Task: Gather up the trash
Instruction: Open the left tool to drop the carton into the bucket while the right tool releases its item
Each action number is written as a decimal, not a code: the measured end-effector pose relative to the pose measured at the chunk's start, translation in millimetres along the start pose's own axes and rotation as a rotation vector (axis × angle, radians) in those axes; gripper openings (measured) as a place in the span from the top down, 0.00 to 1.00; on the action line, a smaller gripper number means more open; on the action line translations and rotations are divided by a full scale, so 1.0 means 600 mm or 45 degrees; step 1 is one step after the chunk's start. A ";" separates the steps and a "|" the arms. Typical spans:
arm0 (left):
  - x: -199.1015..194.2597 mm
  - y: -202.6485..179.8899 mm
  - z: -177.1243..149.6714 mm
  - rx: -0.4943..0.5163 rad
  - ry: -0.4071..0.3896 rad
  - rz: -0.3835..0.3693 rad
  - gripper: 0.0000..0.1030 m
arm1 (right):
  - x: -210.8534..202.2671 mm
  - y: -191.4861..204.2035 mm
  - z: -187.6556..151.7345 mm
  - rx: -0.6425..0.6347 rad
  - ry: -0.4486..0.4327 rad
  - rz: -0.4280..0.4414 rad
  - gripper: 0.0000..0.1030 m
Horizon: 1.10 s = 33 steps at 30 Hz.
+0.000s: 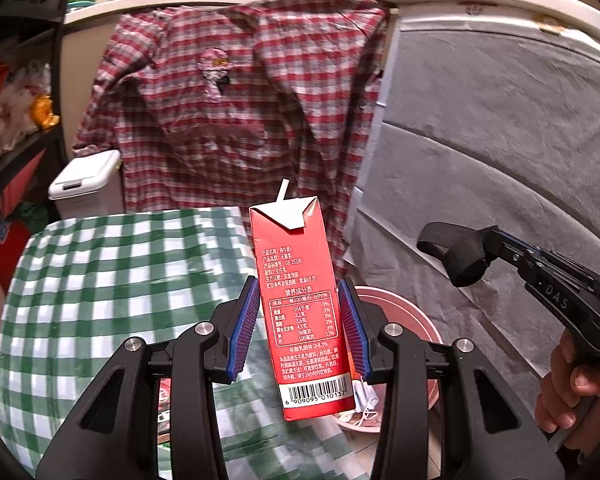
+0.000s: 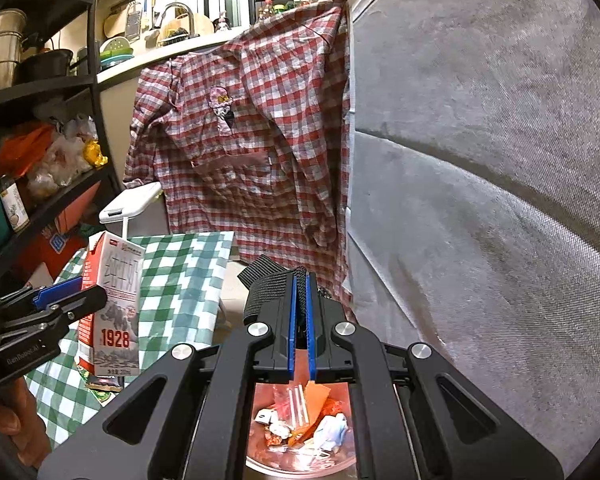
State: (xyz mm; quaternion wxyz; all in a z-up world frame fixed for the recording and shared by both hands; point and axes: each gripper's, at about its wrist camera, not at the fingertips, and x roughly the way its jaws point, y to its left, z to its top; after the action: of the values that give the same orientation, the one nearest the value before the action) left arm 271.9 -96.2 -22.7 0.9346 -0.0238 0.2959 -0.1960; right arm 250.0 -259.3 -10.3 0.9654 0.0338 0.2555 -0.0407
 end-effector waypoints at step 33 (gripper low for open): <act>-0.037 0.028 0.010 0.042 -0.022 -0.028 0.60 | 0.002 0.040 -0.004 -0.032 0.000 0.019 0.66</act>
State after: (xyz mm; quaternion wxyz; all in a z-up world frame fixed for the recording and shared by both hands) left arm 264.9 -72.5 -8.3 0.9351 -0.0132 0.2844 -0.2109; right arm 252.0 -235.1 -12.1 0.9660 0.0233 0.2555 -0.0304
